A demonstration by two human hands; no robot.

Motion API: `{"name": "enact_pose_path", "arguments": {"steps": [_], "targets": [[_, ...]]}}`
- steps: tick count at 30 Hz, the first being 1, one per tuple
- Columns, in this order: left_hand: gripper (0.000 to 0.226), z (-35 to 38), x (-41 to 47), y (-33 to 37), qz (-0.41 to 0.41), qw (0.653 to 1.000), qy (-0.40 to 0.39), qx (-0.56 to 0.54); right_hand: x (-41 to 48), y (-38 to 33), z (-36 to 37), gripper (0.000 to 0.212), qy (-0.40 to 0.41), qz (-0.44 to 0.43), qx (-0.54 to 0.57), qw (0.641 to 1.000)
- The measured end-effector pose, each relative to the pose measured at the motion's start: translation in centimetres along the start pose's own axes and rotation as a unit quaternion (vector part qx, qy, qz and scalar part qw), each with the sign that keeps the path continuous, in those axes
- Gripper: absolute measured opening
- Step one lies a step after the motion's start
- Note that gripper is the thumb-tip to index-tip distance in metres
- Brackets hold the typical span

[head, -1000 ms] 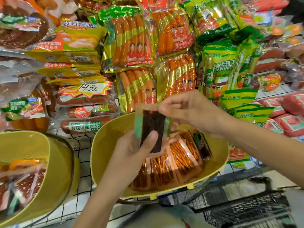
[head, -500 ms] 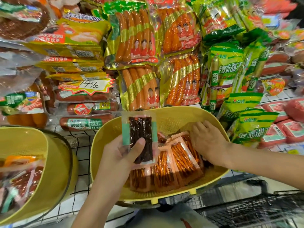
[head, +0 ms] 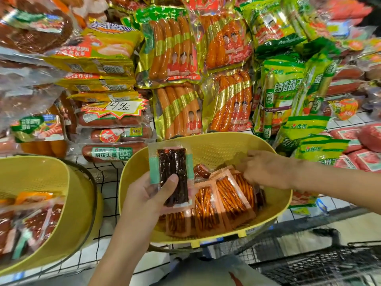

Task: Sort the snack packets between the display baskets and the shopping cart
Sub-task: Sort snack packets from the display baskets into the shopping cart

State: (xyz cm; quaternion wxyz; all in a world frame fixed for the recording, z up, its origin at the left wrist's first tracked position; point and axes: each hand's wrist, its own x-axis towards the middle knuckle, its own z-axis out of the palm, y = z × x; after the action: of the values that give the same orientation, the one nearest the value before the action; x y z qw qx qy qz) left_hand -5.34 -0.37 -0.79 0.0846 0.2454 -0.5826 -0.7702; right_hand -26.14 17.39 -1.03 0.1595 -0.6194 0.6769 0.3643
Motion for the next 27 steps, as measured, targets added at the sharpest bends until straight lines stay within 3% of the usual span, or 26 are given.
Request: {"name": "enact_pose_path", "arguments": {"steps": [2,4,6,8,10,12,14,16,17,19,22,25,27], "targets": [[0.039,-0.2,-0.2,0.0,-0.002,1.000,0.005,-0.005,-1.0,0.4,-0.8,0.018,0.027,-0.008,0.057,0.998],[0.041,-0.3,-0.4,-0.1,-0.006,1.000,0.011,-0.006,-2.4,1.1,-1.7,0.018,0.079,0.007,0.198,0.977],[0.038,-0.3,-0.6,0.0,-0.002,1.000,0.020,-0.012,-4.0,1.8,-2.3,0.018,0.169,0.009,0.417,0.893],[0.037,-0.1,-0.6,0.1,0.008,0.999,0.031,-0.022,-5.4,1.5,-3.2,0.020,0.237,-0.014,0.606,0.760],[0.043,0.2,-0.7,0.2,0.019,0.999,0.038,-0.029,-6.0,0.3,-3.7,0.015,0.245,-0.053,0.719,0.648],[0.048,0.5,-0.8,0.3,0.025,0.998,0.033,-0.044,-5.9,-1.0,-4.1,0.026,0.233,-0.072,0.777,0.581],[0.049,0.8,-0.6,0.3,0.028,0.997,0.026,-0.063,-5.4,-1.5,-4.5,0.008,0.228,-0.052,0.816,0.528],[0.047,1.1,-0.2,0.6,0.043,0.996,0.026,-0.075,-4.7,-1.2,-5.1,0.034,0.242,-0.004,0.842,0.482],[0.045,1.3,0.1,0.8,0.054,0.995,0.031,-0.074,-4.2,-1.0,-5.5,0.032,0.258,0.012,0.848,0.464],[0.037,1.8,0.8,1.5,0.080,0.993,0.041,-0.074,-3.5,-1.1,-6.9,0.016,0.286,0.026,0.845,0.451],[0.026,2.4,1.7,3.0,0.084,0.988,0.031,-0.123,-2.0,-2.1,-8.4,0.011,0.319,0.054,0.819,0.474],[0.045,2.5,1.8,4.3,0.094,0.987,0.008,-0.128,-0.9,-3.1,-9.7,0.012,0.359,0.072,0.790,0.492],[0.042,2.4,1.7,4.6,0.115,0.990,0.030,-0.078,-0.4,-3.3,-10.5,0.013,0.382,0.074,0.770,0.505]]}}
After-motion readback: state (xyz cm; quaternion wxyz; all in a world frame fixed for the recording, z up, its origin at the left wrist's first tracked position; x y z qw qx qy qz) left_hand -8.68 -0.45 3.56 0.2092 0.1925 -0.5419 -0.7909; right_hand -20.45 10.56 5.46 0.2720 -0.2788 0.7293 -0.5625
